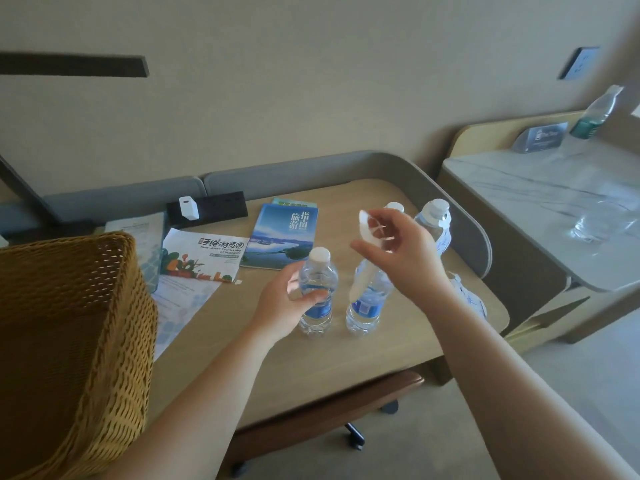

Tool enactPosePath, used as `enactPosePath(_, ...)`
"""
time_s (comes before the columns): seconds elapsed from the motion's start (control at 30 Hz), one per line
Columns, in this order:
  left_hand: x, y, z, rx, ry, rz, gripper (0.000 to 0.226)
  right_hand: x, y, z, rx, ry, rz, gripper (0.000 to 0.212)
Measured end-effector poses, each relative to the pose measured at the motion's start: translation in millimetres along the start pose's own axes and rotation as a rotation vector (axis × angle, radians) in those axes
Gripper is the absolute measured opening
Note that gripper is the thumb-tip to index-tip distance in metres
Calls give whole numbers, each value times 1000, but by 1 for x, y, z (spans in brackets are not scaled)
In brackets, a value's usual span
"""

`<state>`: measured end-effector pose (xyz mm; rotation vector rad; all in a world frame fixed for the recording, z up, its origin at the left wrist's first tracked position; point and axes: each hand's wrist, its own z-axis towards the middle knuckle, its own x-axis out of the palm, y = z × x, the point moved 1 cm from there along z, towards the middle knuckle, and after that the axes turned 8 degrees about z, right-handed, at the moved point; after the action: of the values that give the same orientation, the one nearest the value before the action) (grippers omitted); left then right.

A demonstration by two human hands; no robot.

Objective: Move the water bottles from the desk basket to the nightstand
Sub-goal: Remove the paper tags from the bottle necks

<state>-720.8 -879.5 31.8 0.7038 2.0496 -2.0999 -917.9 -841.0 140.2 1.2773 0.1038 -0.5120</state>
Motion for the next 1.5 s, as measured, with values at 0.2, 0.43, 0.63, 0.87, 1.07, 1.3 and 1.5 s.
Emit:
enactPosePath(0.2,9,-4,19,-2,-14,-2,48,-96,-47,-16,256,-302,70,40)
enactPosePath(0.43,21,-12,34,-26,-23,41,72,-133,-148,-15,510,-345,-212,47)
enactPosePath(0.63,24,-17,38,-33,19,43,52,-118,-216,11,604,-191,-399,59)
enactPosePath(0.87,26,-15,37,-16,33,-11,61,-111,-242,37,627,-135,-484,68)
enactPosePath(1.07,27,-20,35,-8,33,-31,56,-109,-237,39,656,-28,-492,85)
enactPosePath(1.3,13,-35,39,-96,150,-142,64,-120,-189,35,479,27,-351,96)
enactPosePath(1.5,-6,-115,61,110,-52,29,45,-131,-142,52,323,14,-271,87)
